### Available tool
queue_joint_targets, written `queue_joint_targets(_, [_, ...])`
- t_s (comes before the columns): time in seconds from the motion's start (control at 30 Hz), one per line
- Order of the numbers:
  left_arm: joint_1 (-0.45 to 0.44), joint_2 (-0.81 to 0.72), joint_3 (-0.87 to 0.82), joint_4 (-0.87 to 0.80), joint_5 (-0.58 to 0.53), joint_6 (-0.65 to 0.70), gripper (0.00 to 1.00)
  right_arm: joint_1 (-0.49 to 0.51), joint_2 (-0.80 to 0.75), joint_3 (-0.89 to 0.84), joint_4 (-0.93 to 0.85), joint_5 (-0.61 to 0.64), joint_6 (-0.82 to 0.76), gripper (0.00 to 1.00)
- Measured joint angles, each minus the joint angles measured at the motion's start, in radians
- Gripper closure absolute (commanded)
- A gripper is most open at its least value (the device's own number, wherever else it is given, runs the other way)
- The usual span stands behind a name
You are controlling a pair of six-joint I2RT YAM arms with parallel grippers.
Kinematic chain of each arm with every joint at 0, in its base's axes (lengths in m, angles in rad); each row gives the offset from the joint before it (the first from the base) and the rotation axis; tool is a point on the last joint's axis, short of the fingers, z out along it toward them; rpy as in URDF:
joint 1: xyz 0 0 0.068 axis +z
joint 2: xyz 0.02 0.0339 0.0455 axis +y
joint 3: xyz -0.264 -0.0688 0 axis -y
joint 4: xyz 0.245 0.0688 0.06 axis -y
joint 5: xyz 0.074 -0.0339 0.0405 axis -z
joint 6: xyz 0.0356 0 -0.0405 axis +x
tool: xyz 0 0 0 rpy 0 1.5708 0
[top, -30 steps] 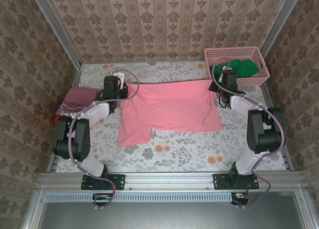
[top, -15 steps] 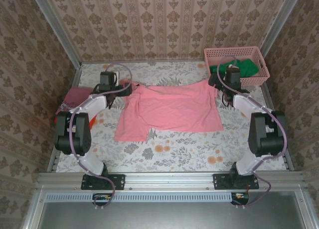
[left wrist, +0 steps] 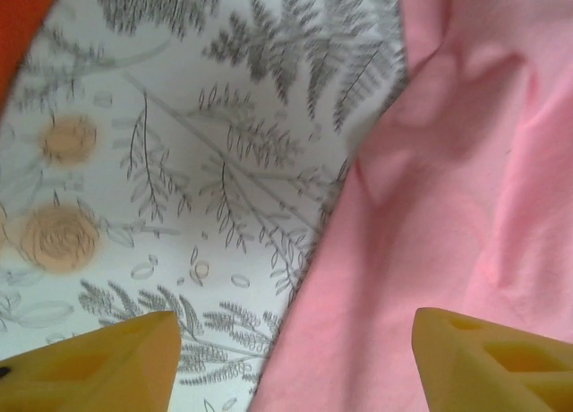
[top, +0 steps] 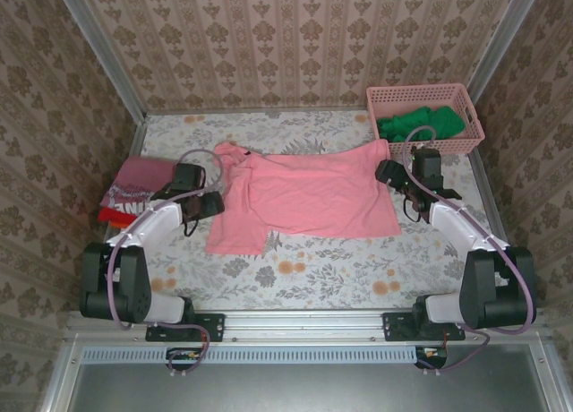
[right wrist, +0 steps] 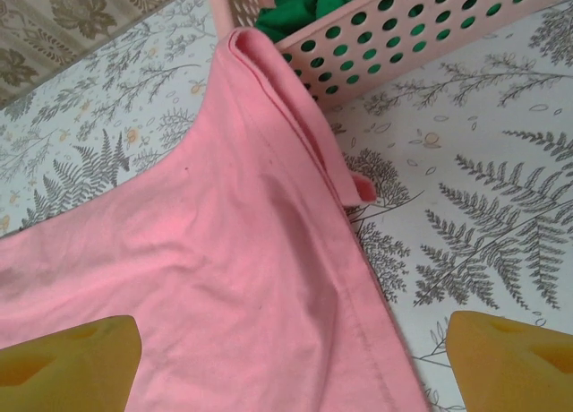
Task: Fold and stack the t-shirts
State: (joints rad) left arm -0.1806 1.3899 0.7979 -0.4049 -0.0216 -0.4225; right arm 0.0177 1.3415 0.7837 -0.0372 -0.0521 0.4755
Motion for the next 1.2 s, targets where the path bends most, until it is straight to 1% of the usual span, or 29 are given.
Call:
queue_joint_targets(0.1, [0.000,0.050,0.005,-0.008,0.020,0.011,0.47,0.006,0.006,0.000,0.000,-0.010,0.004,0.11])
queue_joint_targets(0.17, [0.000,0.087,0.010,-0.007,0.038,0.015,0.51,0.011,0.016,0.000,0.000,-0.012,0.008,0.11])
queue_joint_targets(0.33, [0.002,0.168,0.024,-0.004,0.059,0.019,0.56,0.013,0.029,0.000,-0.001,-0.013,0.011,0.11])
queue_joint_targets(0.57, [0.006,0.233,0.070,0.012,0.074,0.019,0.57,0.013,0.029,0.000,-0.009,-0.013,0.011,0.11])
queue_joint_targets(0.8, [0.006,0.266,0.106,-0.025,0.059,0.019,0.67,0.013,0.030,0.000,-0.010,-0.013,0.018,0.11])
queue_joint_targets(0.83, [0.006,0.269,0.109,-0.028,0.056,0.019,0.68,0.013,0.031,0.000,-0.010,-0.013,0.019,0.11])
queue_joint_targets(0.97, [0.008,0.276,0.113,-0.038,0.037,0.012,0.82,0.013,0.033,0.000,-0.011,-0.013,0.019,0.11])
queue_joint_targets(1.03, [0.010,0.277,0.115,-0.044,0.026,0.007,0.96,0.013,0.033,0.000,-0.016,-0.013,0.019,0.11])
queue_joint_targets(1.07, [0.012,0.277,0.115,-0.046,0.020,0.002,1.00,0.013,0.033,0.000,-0.017,-0.013,0.019,0.11])
queue_joint_targets(1.2, [0.012,0.264,0.105,-0.039,0.006,-0.014,1.00,0.013,0.033,0.000,-0.021,-0.012,0.019,0.11])
